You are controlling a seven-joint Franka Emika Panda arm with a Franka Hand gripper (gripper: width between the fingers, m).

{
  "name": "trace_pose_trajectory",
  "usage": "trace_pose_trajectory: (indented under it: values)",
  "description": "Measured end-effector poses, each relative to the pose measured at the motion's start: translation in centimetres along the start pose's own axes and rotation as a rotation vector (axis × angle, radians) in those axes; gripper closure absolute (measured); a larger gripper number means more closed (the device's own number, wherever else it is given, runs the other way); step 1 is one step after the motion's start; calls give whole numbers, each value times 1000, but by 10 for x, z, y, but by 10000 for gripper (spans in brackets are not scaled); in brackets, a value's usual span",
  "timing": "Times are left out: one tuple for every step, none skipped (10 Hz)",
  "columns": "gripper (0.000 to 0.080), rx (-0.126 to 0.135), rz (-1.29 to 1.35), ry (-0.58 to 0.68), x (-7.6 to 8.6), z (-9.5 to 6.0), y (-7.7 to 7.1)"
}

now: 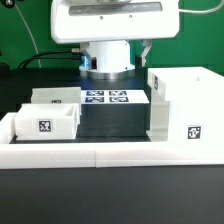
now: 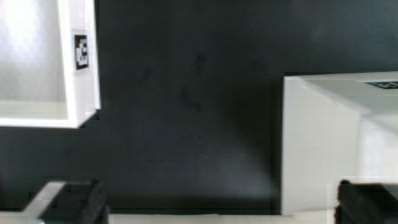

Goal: Assemble drawer

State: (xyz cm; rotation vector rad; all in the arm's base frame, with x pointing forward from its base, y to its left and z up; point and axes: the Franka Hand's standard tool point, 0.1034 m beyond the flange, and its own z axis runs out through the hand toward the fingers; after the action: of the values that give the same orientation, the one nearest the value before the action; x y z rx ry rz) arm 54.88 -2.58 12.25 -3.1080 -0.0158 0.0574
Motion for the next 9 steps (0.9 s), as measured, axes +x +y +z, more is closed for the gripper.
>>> trace_pose_trajectory:
  values:
    - [151,-8,23,10,-7,5,14]
    - [151,-24,20,39,-15,15,29]
    - [151,-35,29,53,-24,25,40]
    - [151,-44,13,60,-30,34,50]
    - [151,-45,0,61,-32,41,59]
    - [151,-52,2,66,-33,48,63]
    - [151,-58,-1,63,-36,57,66]
    - [151,-62,-1,56,-38,66,68]
    - [151,-64,-4,47,-41,73,67]
